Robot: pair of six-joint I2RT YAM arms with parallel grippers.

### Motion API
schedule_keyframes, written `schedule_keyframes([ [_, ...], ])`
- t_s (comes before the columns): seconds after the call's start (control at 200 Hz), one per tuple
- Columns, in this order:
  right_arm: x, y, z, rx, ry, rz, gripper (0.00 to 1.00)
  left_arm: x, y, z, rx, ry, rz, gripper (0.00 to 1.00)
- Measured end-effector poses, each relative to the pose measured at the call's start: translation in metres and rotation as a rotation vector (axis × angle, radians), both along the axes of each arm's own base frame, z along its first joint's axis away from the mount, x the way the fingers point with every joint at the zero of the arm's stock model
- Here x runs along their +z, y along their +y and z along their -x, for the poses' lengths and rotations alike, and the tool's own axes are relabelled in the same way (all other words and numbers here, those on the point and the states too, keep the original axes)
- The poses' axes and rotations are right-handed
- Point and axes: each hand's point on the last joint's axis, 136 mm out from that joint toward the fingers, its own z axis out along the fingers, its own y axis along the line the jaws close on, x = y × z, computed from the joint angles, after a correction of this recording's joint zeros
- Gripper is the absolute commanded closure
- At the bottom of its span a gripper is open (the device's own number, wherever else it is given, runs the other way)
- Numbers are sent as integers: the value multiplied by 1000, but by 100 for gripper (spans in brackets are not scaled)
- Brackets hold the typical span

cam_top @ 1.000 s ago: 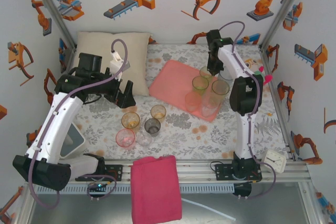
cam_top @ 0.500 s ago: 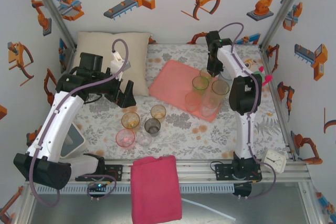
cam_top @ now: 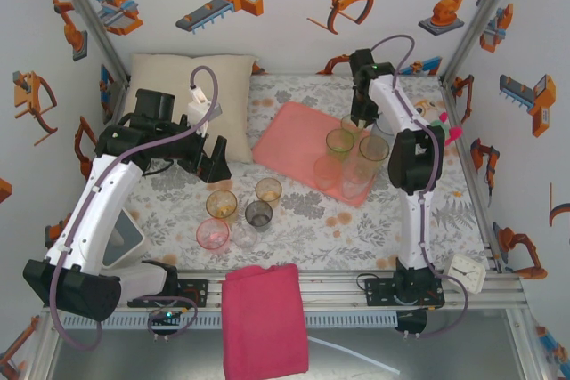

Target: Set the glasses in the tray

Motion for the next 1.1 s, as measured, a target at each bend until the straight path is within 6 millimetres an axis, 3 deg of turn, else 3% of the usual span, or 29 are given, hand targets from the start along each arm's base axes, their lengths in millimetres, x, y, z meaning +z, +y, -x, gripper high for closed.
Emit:
schedule_keyframes([
  [0.876,31,6,-16,15,-64,-26,67,-2,-3,0,-9,13,9,3],
  [1.096,56,13,-29,30,-129,-56,66,-2,-2,-1,-8,14,6,3],
])
